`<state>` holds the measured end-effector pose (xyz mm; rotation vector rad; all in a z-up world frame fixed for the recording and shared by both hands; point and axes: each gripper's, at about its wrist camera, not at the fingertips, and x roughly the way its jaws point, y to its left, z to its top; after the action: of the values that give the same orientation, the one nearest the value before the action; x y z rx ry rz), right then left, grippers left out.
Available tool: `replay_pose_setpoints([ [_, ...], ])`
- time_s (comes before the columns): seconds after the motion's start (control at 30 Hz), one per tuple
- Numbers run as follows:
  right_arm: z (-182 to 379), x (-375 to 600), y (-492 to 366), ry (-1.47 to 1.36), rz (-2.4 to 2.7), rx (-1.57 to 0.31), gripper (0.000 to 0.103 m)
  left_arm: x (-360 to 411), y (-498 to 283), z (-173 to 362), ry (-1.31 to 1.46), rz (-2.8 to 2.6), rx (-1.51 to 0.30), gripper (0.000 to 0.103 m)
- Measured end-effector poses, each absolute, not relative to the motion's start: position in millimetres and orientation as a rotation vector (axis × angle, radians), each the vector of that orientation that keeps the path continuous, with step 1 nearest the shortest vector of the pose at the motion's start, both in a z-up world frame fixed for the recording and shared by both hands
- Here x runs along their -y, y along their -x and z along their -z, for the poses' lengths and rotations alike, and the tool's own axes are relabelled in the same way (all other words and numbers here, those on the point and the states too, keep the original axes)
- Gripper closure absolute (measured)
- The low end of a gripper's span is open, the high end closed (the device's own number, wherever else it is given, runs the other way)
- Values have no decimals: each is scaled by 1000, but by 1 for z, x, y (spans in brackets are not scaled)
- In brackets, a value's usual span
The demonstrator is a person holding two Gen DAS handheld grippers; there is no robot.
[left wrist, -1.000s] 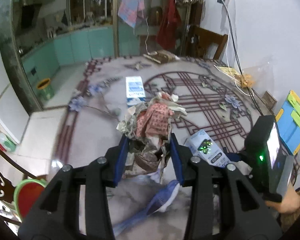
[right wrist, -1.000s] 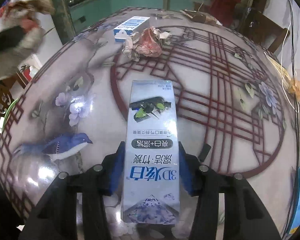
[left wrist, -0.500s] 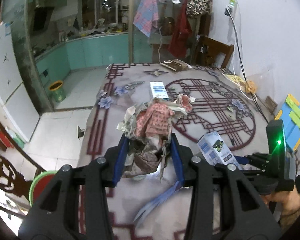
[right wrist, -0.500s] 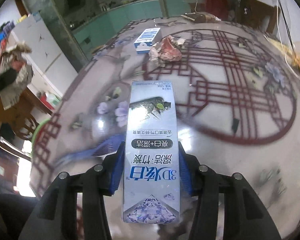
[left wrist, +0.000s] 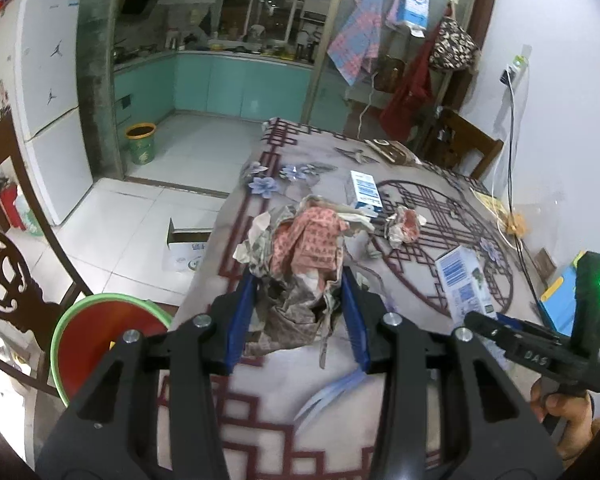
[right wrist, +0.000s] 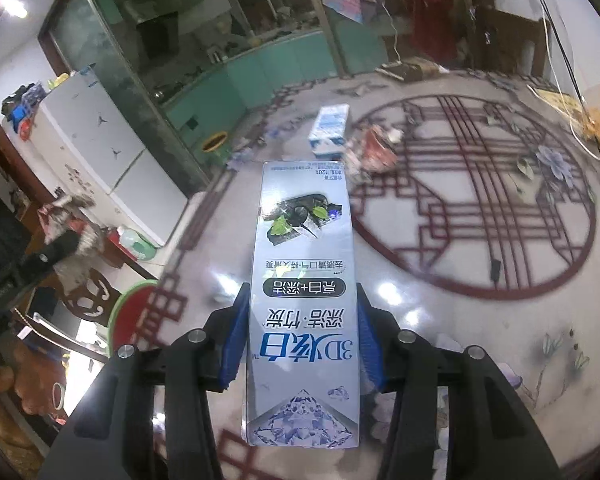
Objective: Collect trash
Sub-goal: 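Carry the toothpaste box and crumpled paper from the table to the red bucket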
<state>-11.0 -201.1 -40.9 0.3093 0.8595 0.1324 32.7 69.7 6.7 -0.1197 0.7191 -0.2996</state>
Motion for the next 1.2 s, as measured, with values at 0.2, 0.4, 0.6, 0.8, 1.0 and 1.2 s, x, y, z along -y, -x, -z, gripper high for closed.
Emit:
replay_pose_setpoints([
  [0.2, 26, 190, 12, -309, -146, -830, 56, -82, -33, -6, 143, 296, -730, 62],
  [0.4, 22, 186, 15, -324, -146, -824, 56, -87, -31, -6, 114, 276, -729, 62],
  [0.6, 20, 176, 15, -327, -170, -809, 56, -102, -31, 1, 105, 253, -747, 62],
  [0.8, 26, 154, 9, -320, -227, -828, 56, -120, -31, 9, 91, 219, -761, 62],
  [1.0, 31, 119, 1, -303, -303, -843, 56, -149, -27, 19, 102, 169, -779, 61],
  [1.2, 34, 75, -12, -284, -389, -859, 56, -181, -27, 24, 156, 118, -791, 61],
])
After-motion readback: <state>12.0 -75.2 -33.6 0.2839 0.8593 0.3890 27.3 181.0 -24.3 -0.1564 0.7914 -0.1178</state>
